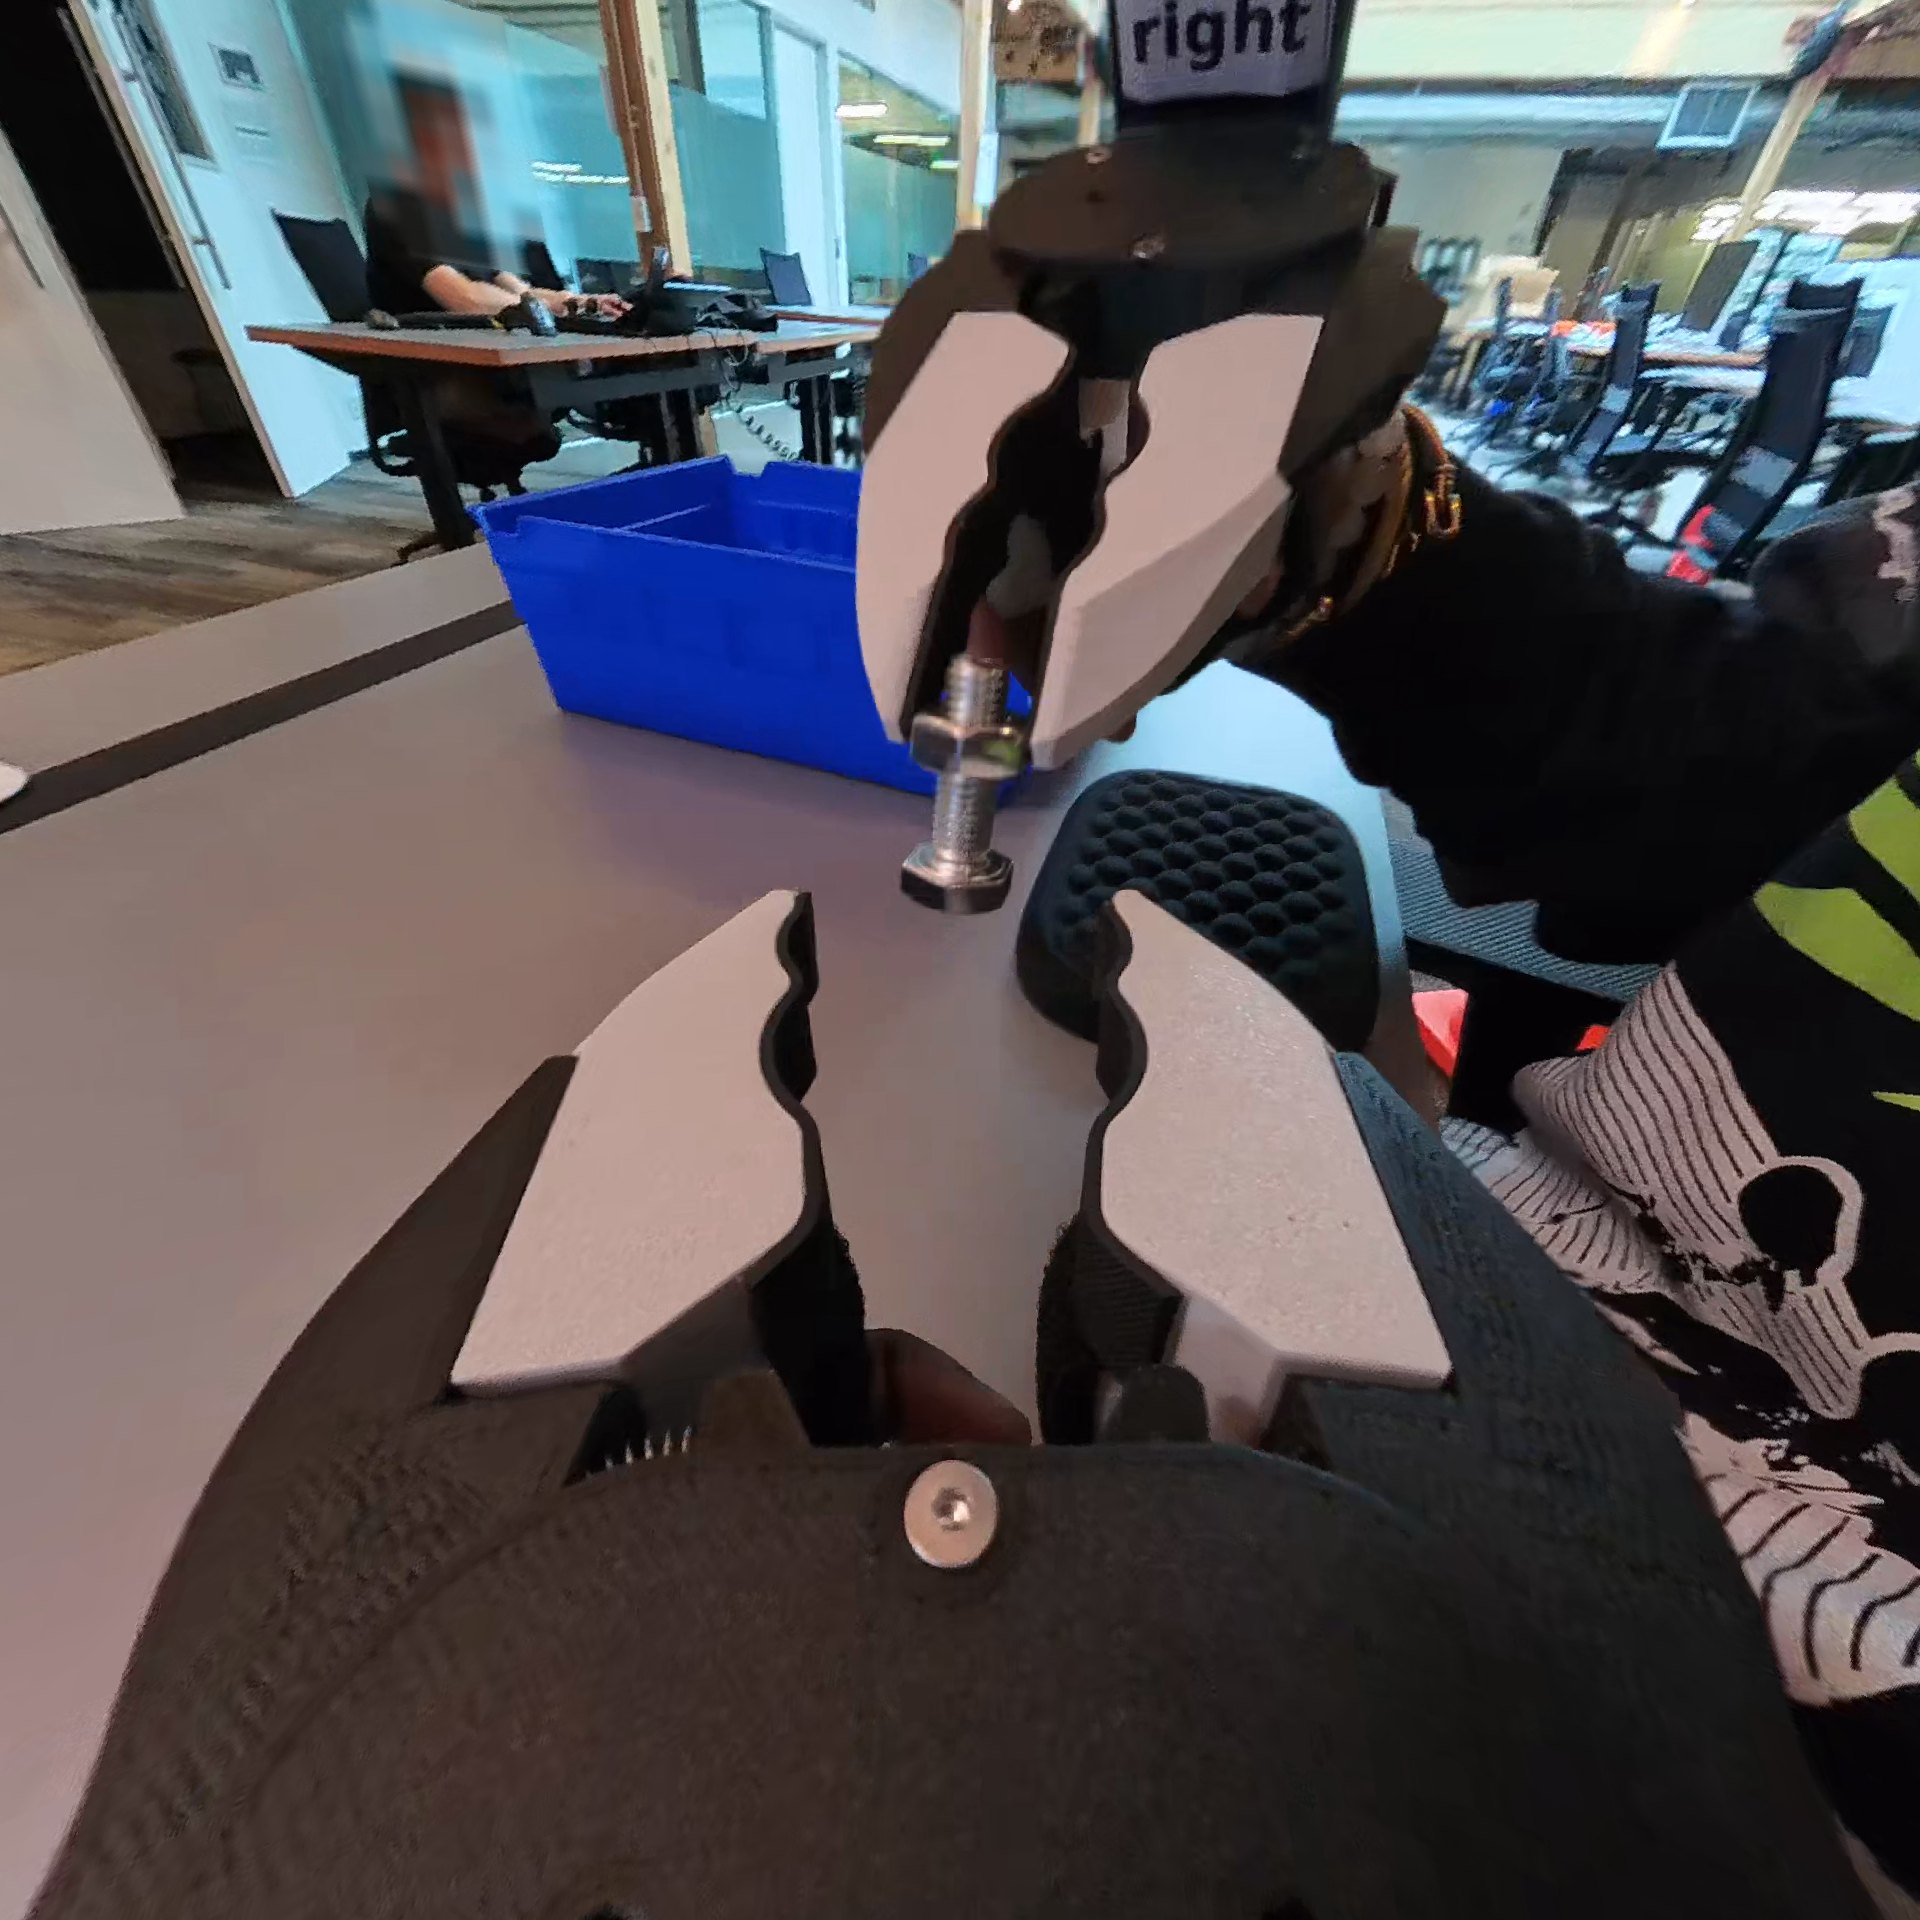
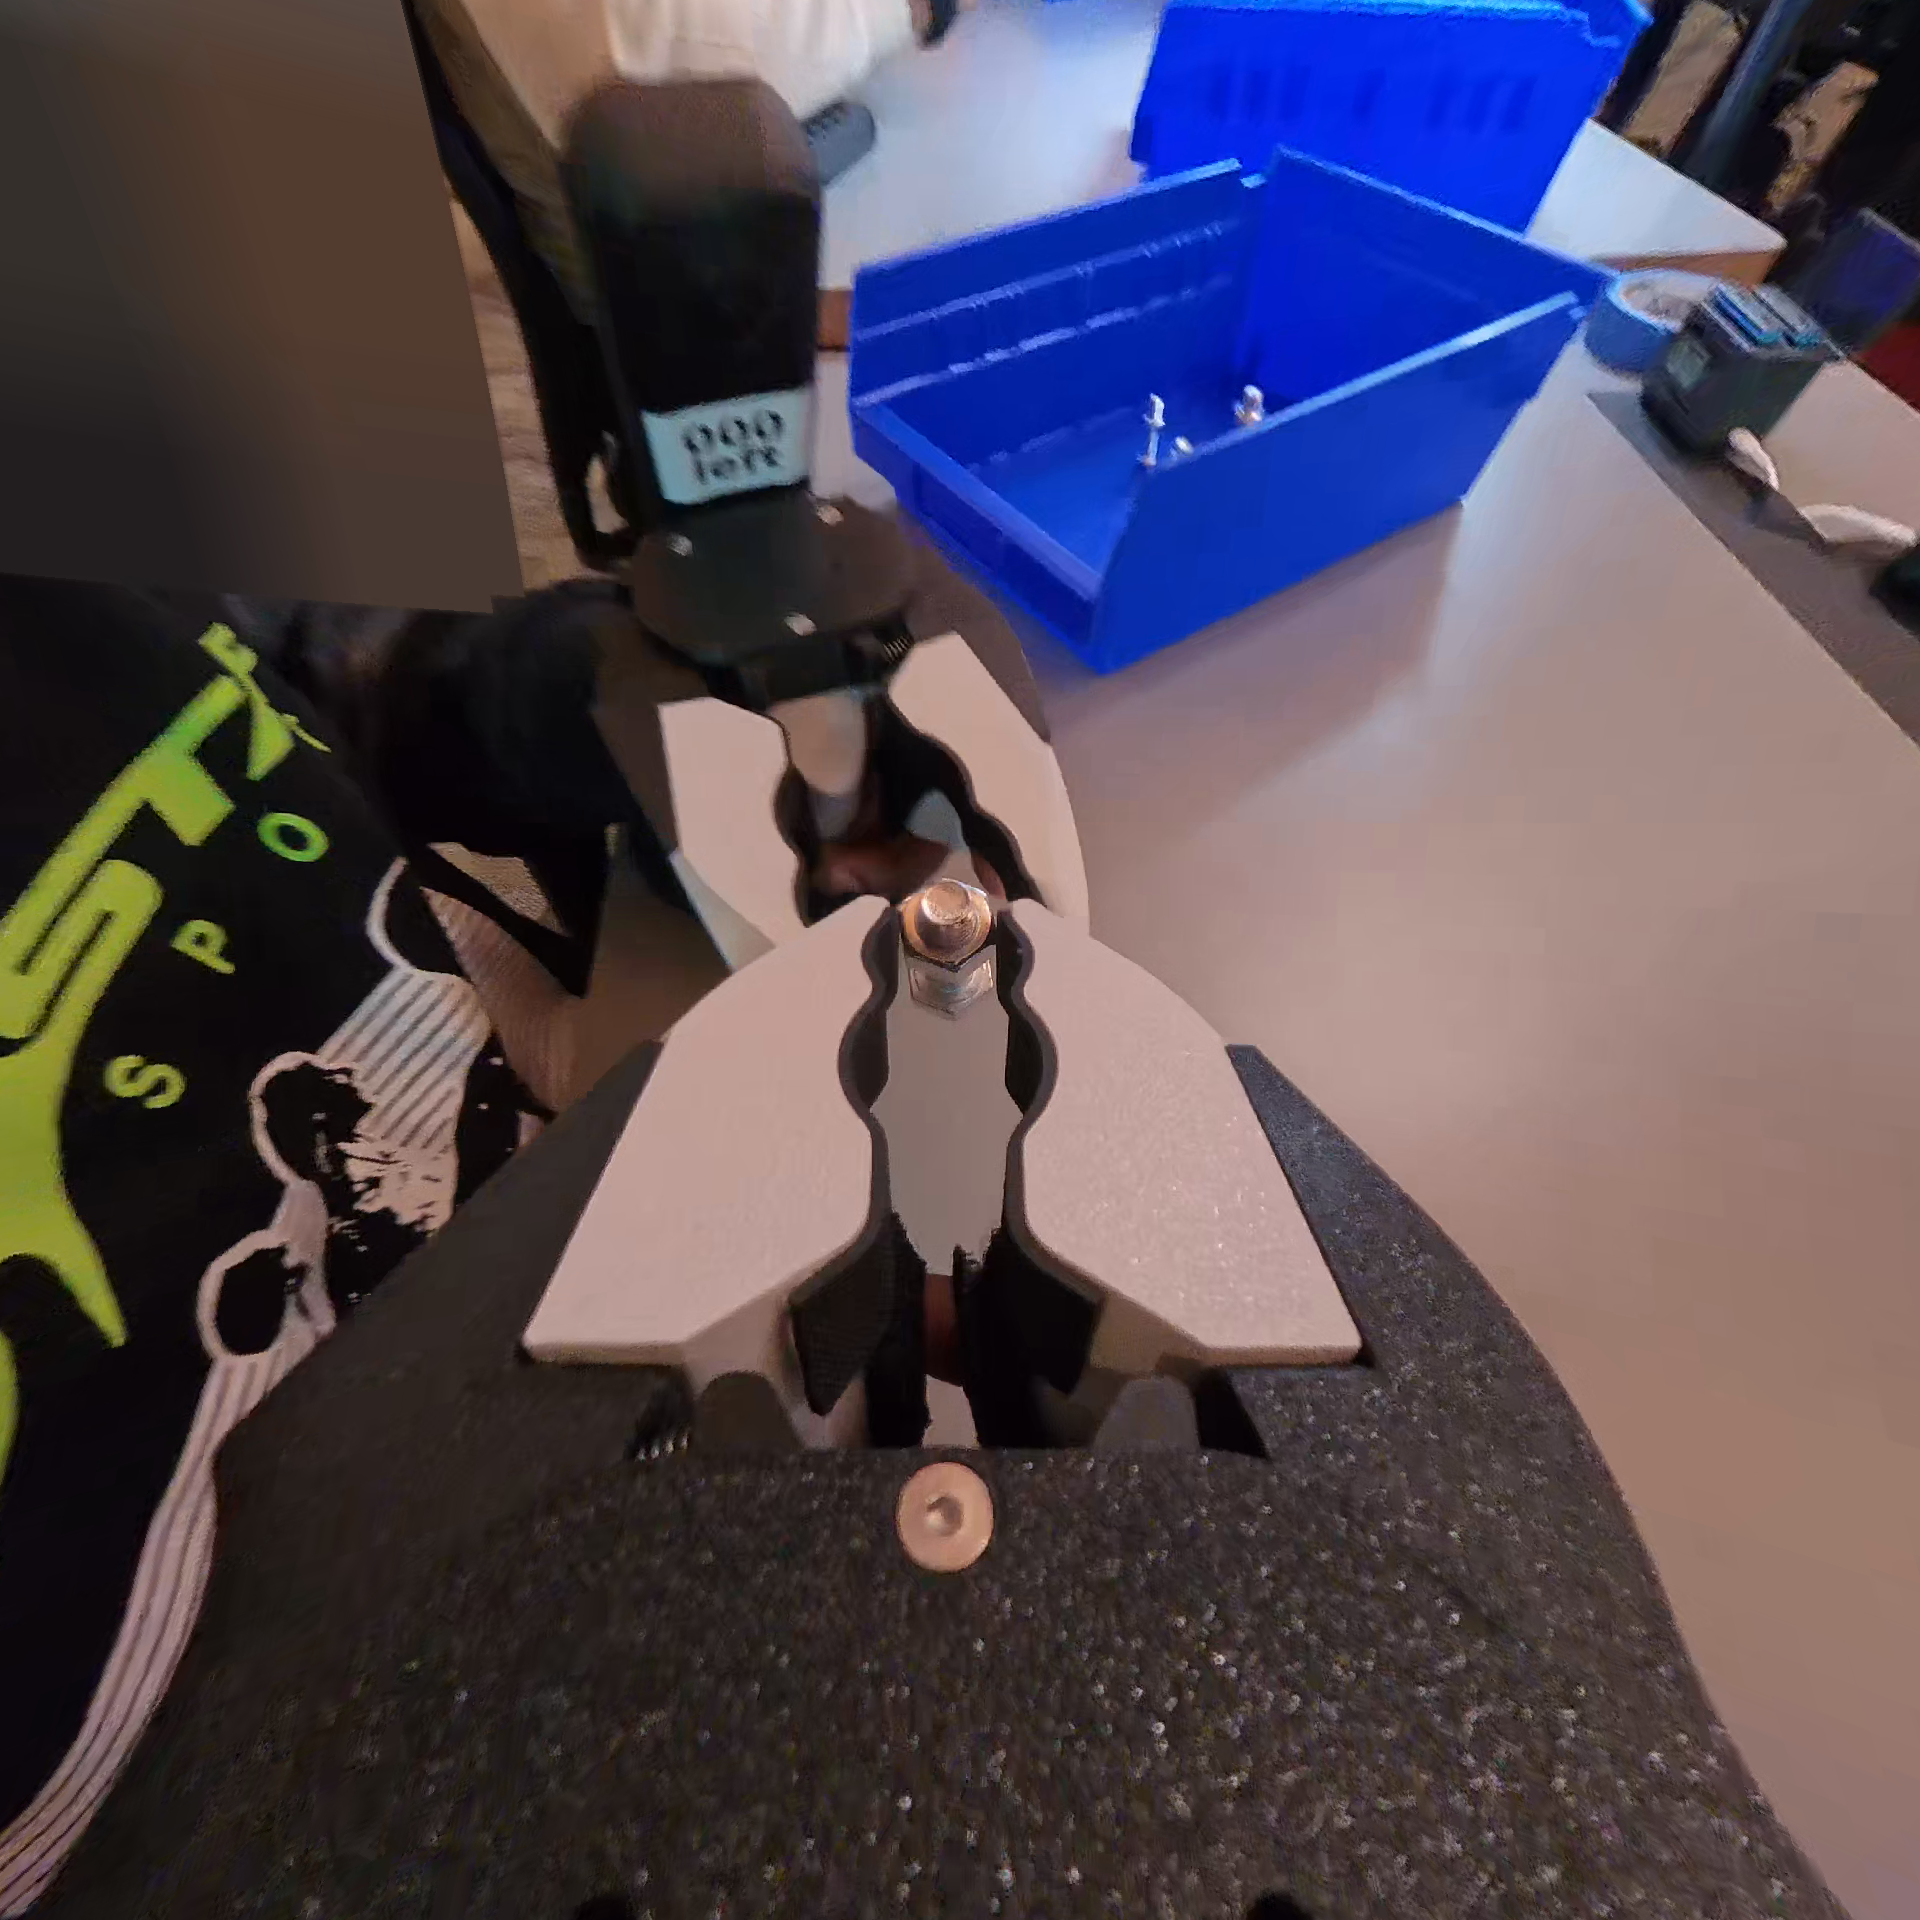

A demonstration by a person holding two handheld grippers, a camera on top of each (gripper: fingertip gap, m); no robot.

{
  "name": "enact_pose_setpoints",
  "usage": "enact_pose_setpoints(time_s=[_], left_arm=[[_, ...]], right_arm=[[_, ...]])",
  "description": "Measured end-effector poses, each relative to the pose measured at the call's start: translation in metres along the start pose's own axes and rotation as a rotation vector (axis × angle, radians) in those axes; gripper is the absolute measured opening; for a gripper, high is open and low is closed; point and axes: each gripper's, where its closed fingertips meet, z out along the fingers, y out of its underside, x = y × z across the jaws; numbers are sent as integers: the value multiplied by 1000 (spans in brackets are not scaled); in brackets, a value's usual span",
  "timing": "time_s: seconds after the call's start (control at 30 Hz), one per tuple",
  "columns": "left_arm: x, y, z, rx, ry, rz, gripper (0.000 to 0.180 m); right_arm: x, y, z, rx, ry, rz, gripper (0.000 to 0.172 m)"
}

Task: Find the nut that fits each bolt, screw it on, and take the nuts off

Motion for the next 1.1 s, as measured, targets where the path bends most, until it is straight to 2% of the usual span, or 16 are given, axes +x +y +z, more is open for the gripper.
enact_pose_setpoints(time_s=[0.13,0.57,1.1], left_arm=[[9,-2,3,20,33,3,44],[25,1,5,18,143,-32,29],[22,-1,5,33,127,-22,19]], right_arm=[[-9,-11,-3,29,-48,-1,18],[-19,-6,-1,30,-139,-10,18],[-17,-4,3,60,-152,9,18]])
